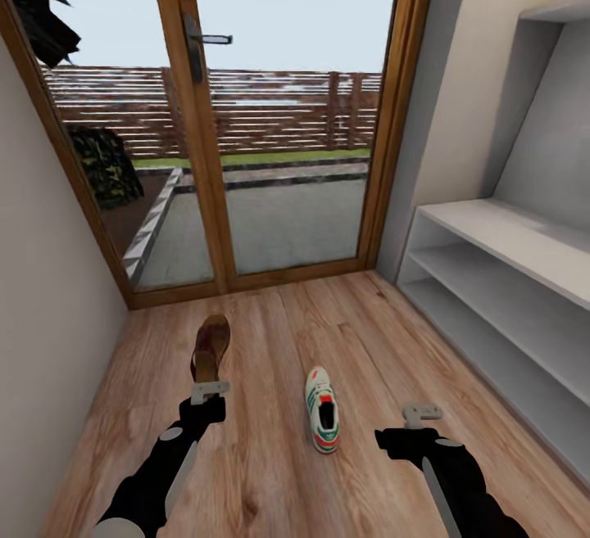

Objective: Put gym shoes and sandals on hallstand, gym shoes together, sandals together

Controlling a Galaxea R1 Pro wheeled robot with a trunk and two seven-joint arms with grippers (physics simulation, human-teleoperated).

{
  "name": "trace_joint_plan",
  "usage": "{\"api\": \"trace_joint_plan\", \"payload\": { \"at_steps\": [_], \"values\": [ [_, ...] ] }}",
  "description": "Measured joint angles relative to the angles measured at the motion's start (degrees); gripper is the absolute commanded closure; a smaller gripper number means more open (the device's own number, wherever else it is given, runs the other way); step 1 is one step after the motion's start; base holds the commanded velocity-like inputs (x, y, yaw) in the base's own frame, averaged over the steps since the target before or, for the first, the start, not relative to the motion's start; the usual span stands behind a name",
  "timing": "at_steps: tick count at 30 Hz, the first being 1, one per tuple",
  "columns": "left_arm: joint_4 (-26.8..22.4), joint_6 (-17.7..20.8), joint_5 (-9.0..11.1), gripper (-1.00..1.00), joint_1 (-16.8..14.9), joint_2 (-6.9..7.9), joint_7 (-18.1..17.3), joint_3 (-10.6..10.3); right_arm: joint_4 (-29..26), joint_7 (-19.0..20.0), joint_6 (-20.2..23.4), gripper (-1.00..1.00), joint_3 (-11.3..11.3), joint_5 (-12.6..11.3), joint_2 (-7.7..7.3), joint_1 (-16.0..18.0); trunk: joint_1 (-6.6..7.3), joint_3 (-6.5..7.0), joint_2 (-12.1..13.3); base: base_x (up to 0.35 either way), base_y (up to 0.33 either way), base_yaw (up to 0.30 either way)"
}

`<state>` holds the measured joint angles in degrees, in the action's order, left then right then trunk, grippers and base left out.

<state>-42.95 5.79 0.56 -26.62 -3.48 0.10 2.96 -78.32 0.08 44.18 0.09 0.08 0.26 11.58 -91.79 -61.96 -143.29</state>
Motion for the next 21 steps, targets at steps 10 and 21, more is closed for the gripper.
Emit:
{"api": "trace_joint_plan", "payload": {
  "at_steps": [10,21],
  "values": [
    [0.0,0.0,0.0,1.0,0.0,-0.06,0.0,-0.1,0.0,0.0,0.0,-1.0,0.0,0.0,0.0,0.0,-0.02,0.0,0.0,0.11,0.148,-0.001],
    [-0.4,0.5,-0.4,1.0,-1.6,0.01,0.2,0.1,14.1,-0.1,-11.3,-1.0,0.1,0.4,0.23,-0.2,-0.02,0.0,0.0,0.003,0.004,0.0]
  ]
}}
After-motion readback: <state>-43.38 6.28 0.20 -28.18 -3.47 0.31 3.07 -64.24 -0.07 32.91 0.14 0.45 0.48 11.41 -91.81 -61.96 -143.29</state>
